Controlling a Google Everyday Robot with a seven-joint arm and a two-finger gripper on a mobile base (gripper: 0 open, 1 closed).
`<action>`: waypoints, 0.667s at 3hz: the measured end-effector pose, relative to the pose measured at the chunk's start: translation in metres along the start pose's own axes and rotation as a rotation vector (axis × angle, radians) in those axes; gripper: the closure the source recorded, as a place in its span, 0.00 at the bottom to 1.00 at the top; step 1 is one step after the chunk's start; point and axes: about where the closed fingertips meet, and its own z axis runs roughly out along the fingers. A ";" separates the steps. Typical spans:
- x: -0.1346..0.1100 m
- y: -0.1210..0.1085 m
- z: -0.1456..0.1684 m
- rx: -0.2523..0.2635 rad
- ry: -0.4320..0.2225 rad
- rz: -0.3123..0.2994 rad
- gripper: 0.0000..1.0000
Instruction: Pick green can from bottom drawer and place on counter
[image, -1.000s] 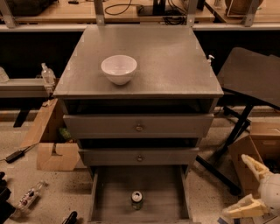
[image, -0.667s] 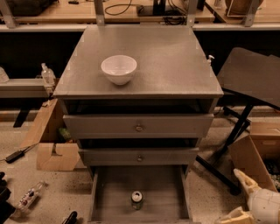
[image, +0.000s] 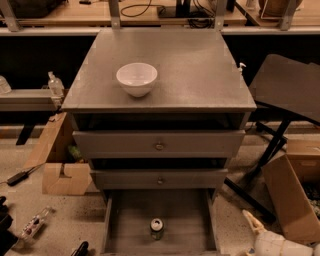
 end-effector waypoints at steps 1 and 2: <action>0.024 0.009 0.050 -0.027 -0.012 0.003 0.00; 0.032 0.014 0.062 -0.037 -0.017 0.015 0.00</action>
Offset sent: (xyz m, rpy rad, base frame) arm 0.0114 0.0296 -0.0461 0.0184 0.0071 0.0217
